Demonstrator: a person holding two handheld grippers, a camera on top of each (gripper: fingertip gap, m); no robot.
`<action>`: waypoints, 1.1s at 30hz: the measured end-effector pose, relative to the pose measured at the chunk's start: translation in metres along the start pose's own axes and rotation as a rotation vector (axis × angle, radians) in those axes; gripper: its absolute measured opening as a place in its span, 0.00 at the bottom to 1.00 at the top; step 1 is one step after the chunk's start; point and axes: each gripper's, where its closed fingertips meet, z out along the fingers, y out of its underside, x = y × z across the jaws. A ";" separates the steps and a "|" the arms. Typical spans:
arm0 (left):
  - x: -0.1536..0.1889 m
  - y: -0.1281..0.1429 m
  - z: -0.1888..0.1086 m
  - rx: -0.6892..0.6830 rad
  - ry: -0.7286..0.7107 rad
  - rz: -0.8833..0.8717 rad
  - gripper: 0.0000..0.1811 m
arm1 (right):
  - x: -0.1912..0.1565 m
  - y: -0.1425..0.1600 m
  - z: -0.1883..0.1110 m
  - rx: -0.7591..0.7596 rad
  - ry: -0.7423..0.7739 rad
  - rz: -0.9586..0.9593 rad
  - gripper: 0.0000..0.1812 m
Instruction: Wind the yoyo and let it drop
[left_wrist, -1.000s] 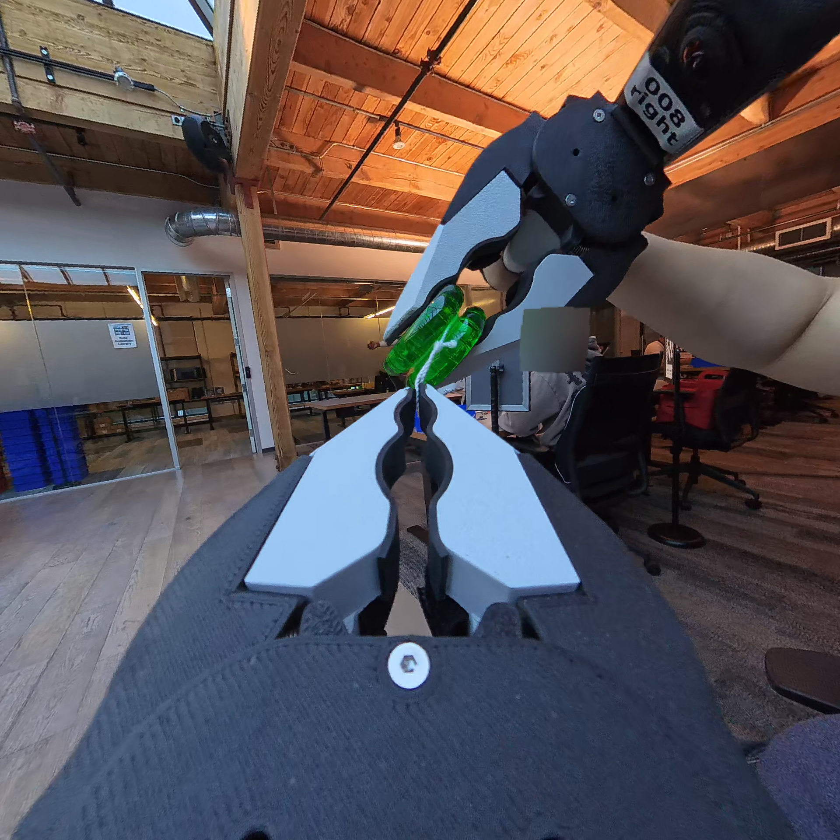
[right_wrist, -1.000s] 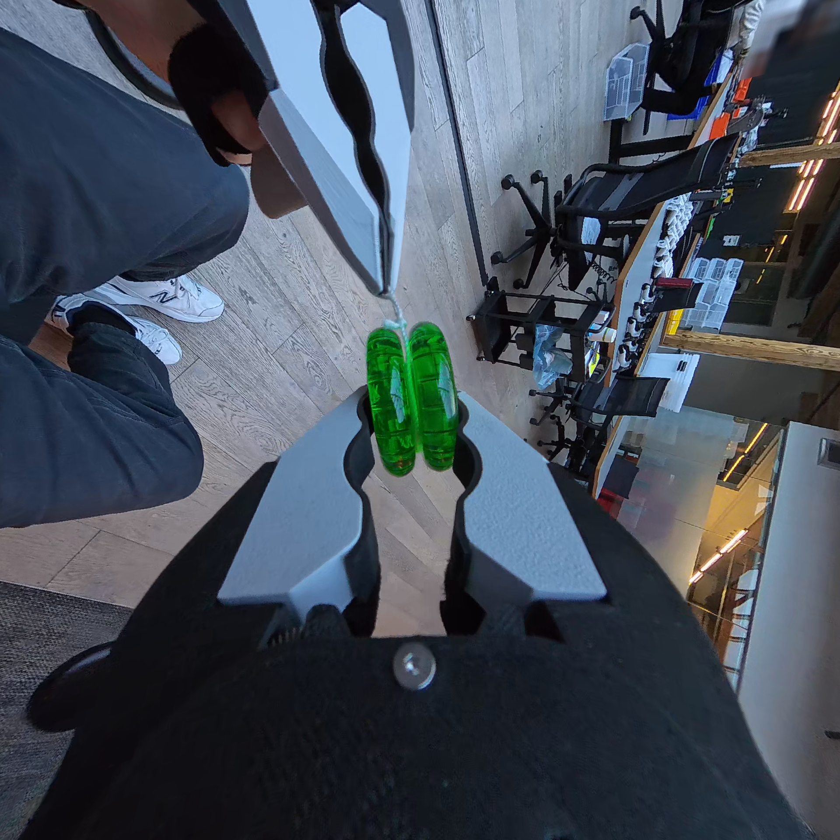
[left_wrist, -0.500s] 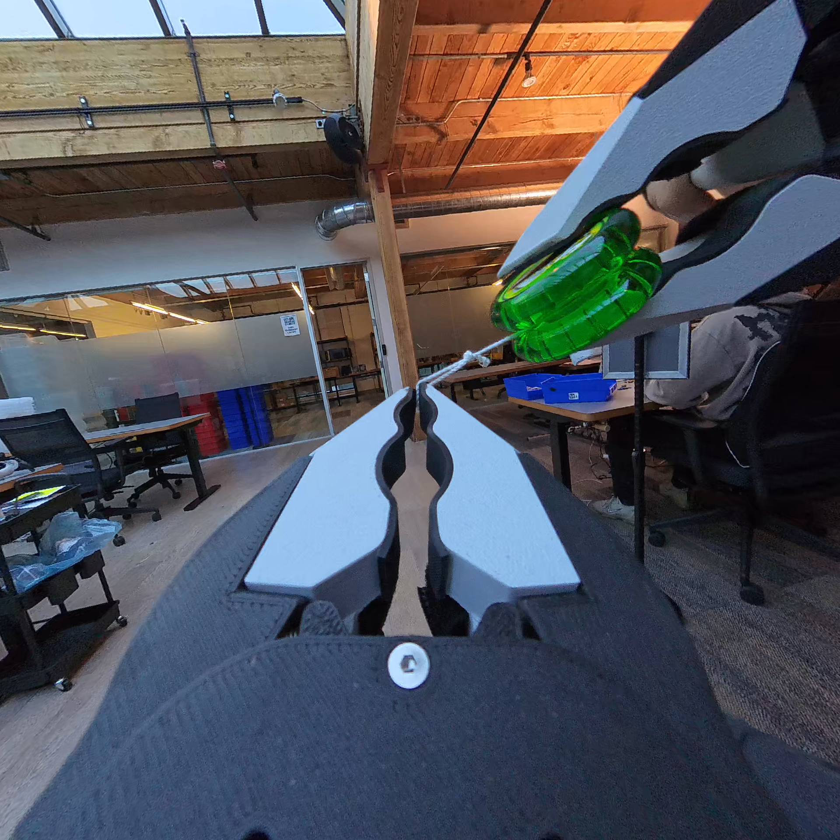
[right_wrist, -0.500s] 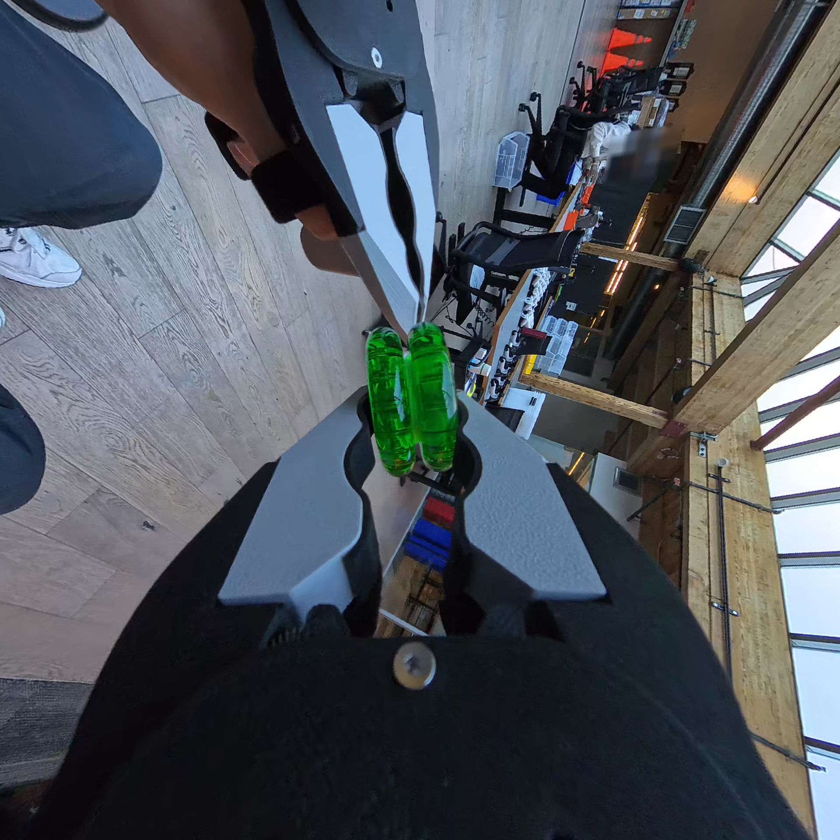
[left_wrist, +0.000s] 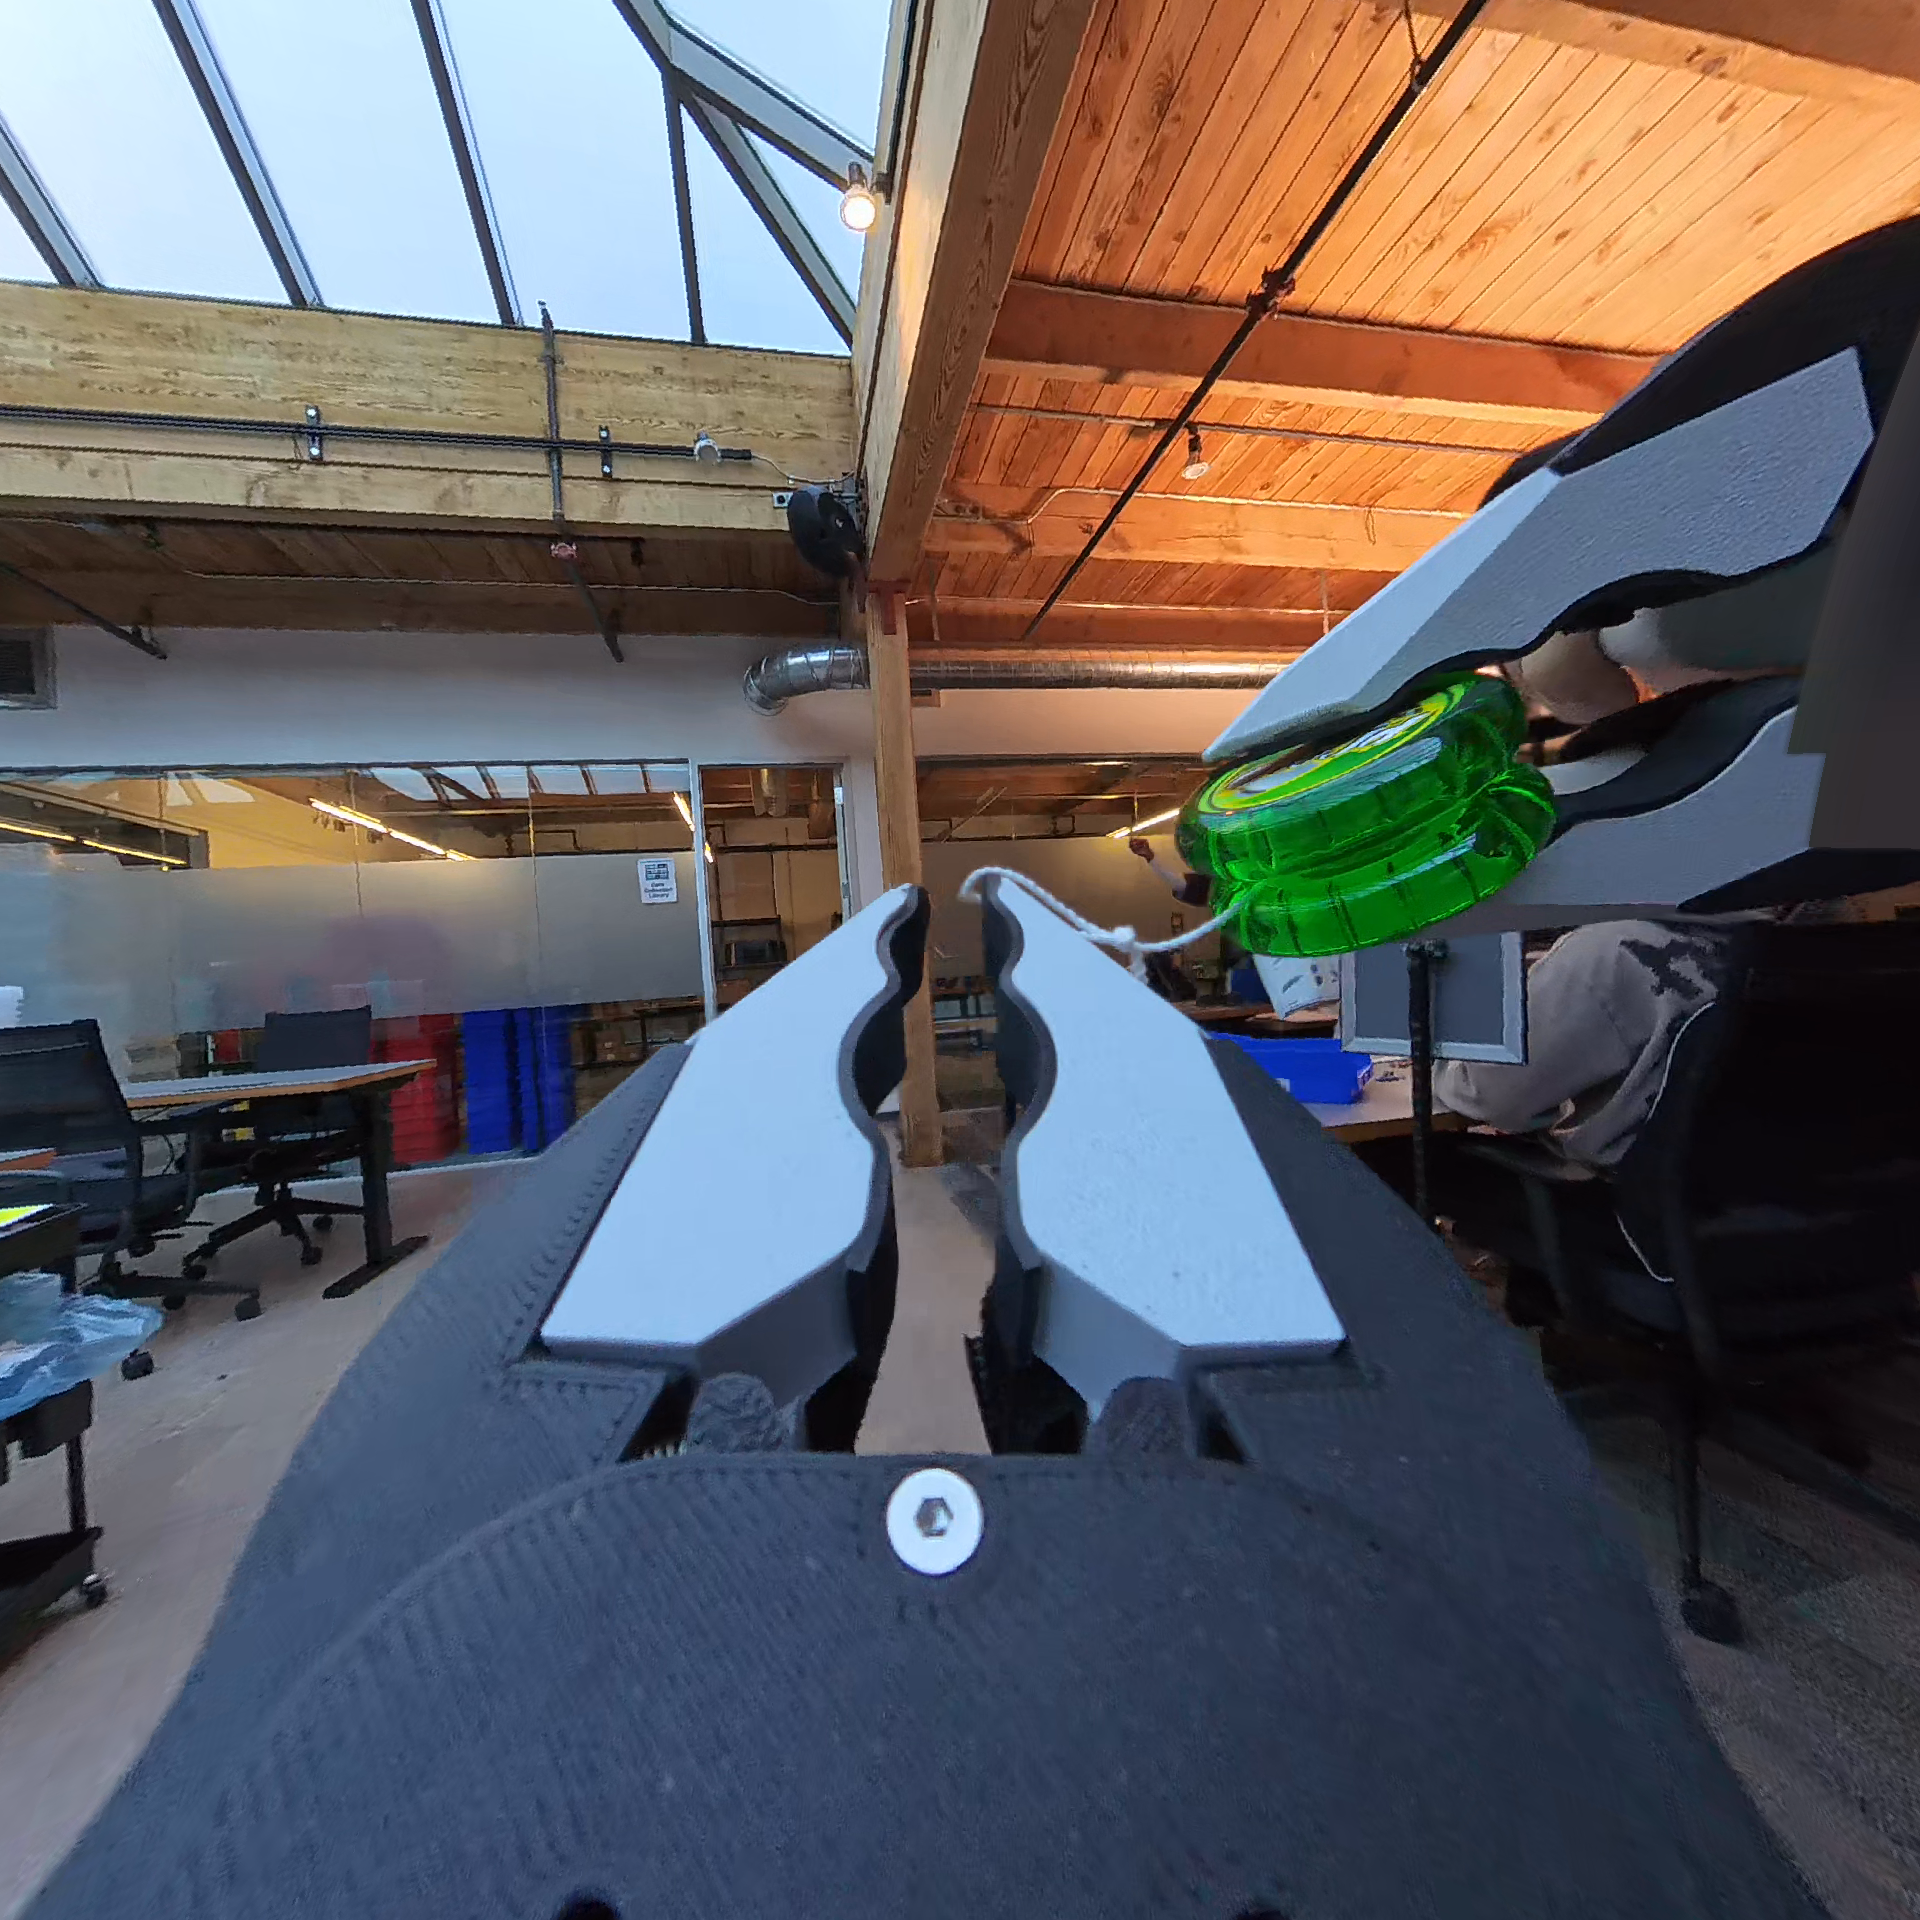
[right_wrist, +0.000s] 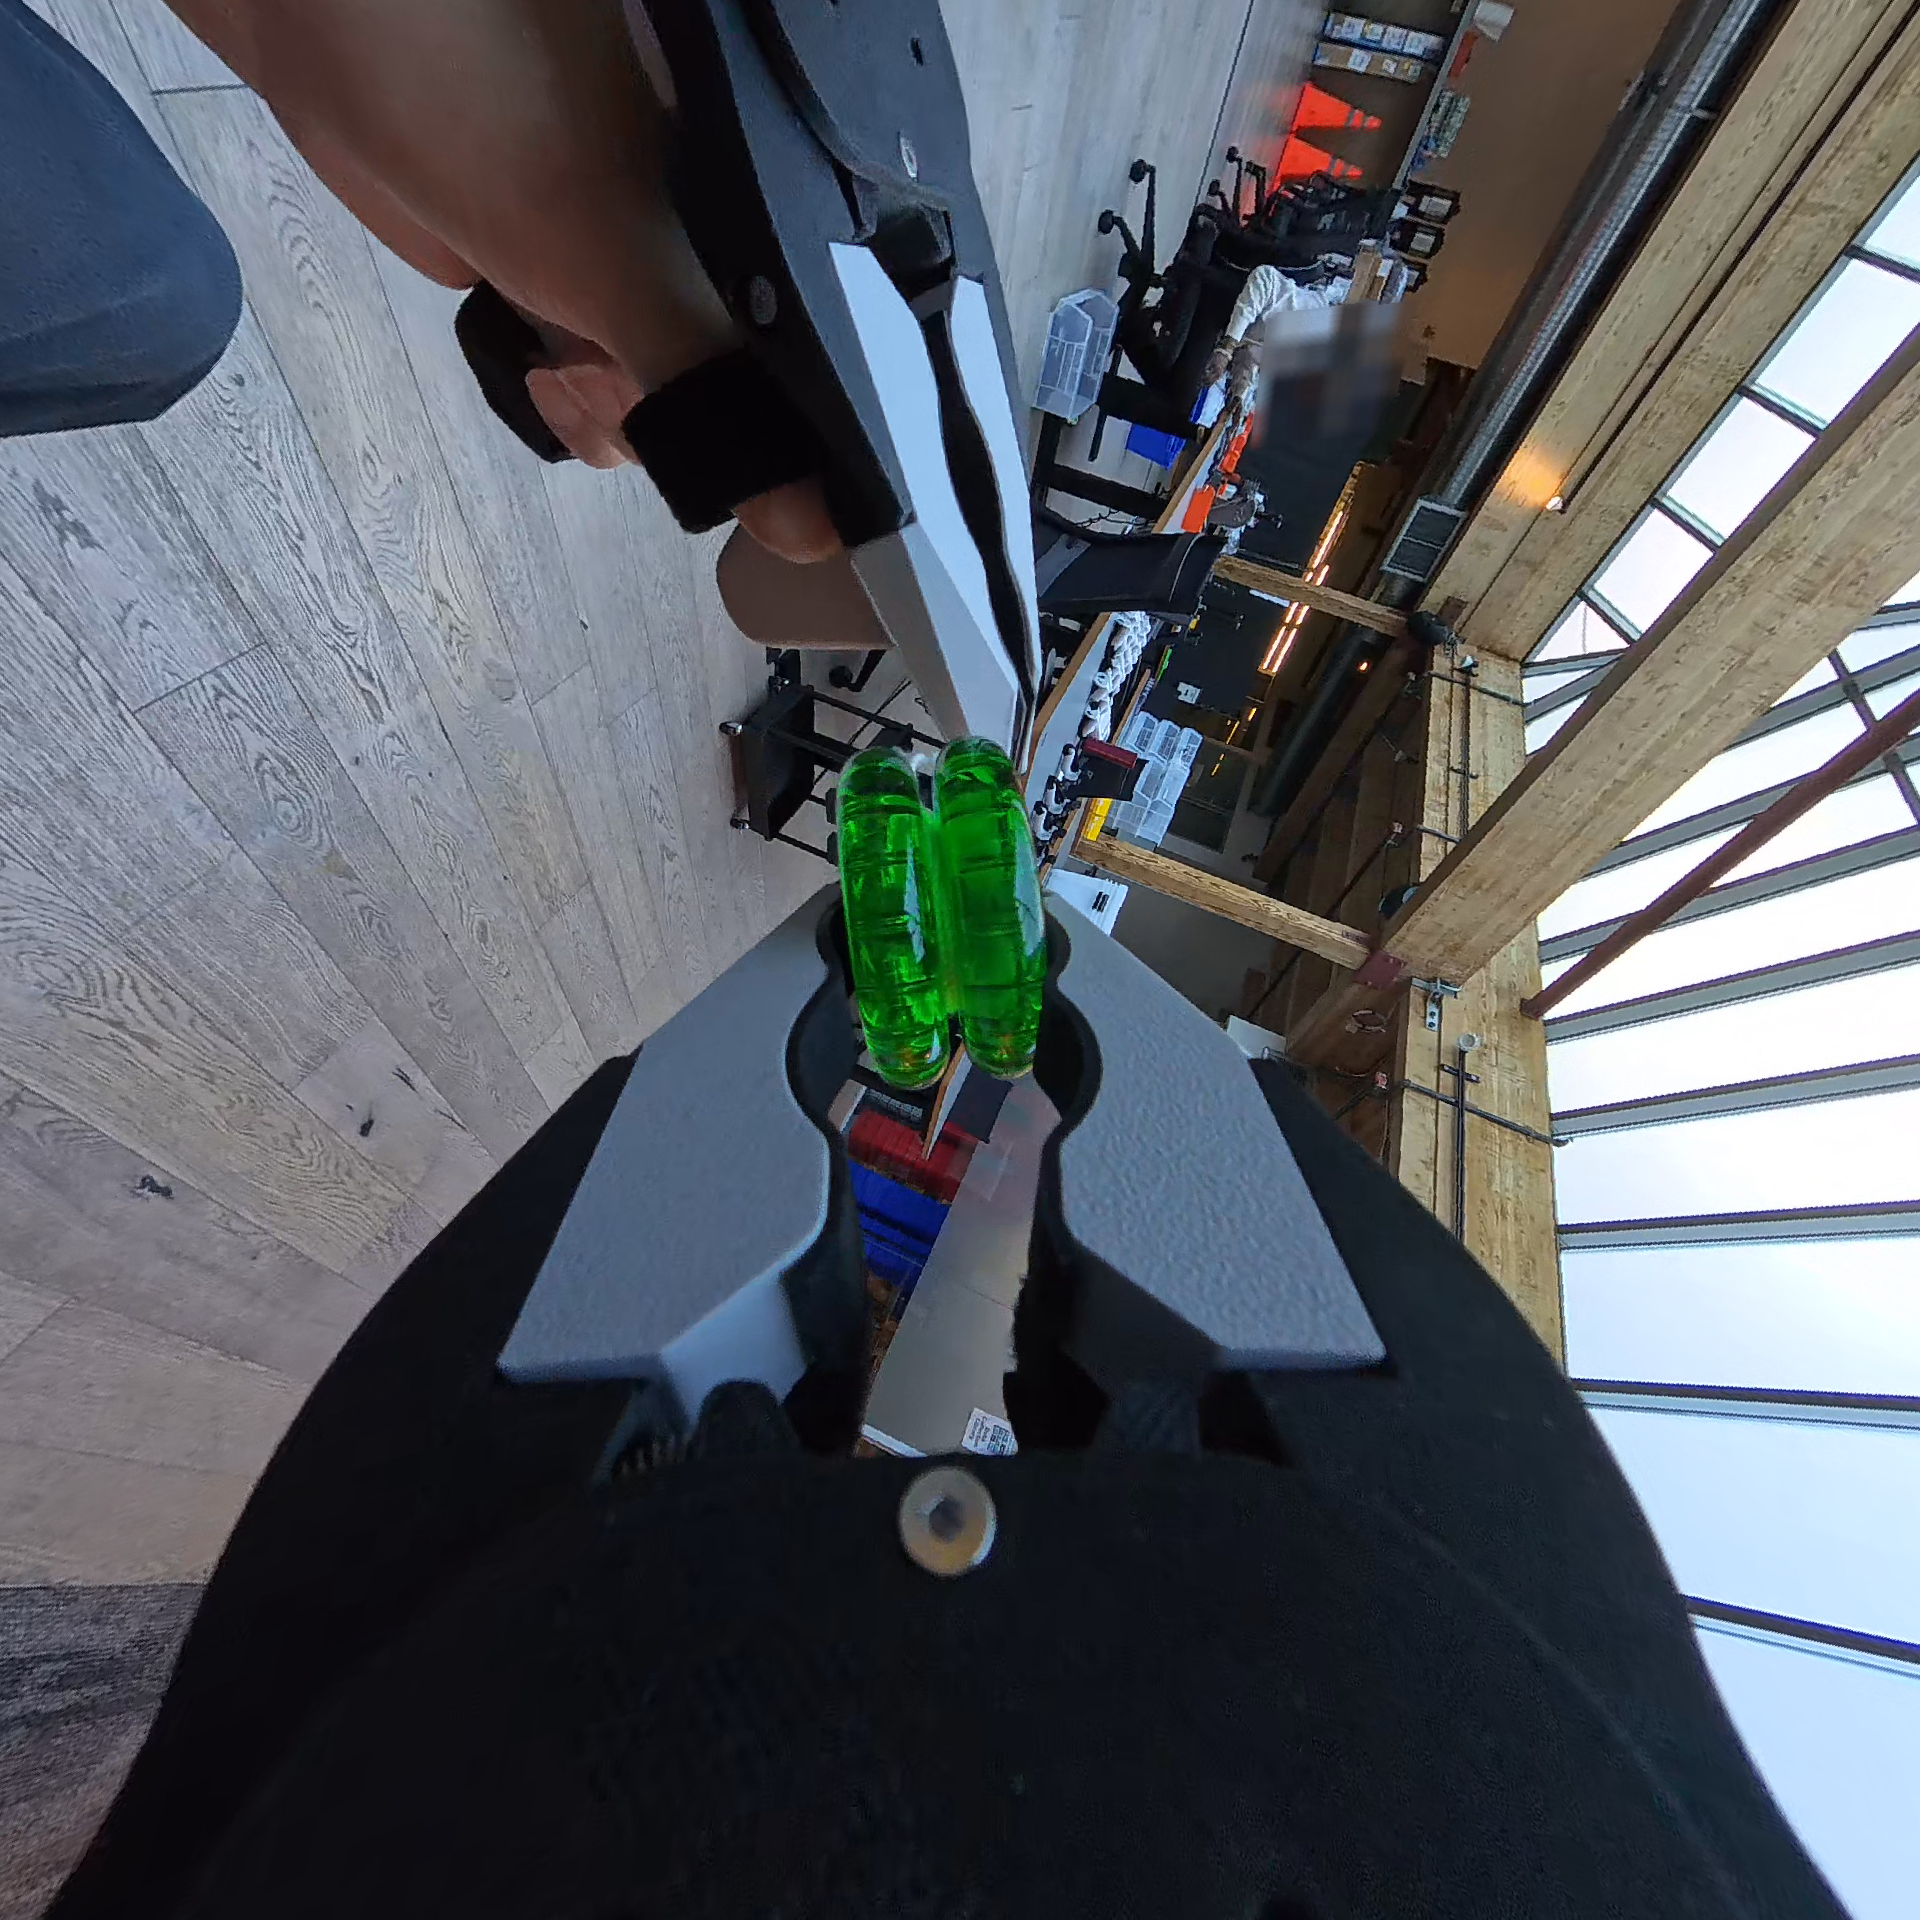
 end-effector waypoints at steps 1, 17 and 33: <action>0.000 0.000 0.000 0.006 0.008 -0.026 0.06 | 0.001 0.000 0.000 -0.004 0.008 -0.007 0.16; 0.021 0.000 0.004 0.074 0.345 -0.593 0.10 | 0.004 0.018 0.004 -0.111 0.100 -0.096 0.16; 0.045 0.005 0.006 0.025 0.440 -0.567 0.10 | -0.001 0.027 0.002 -0.097 0.094 -0.031 0.16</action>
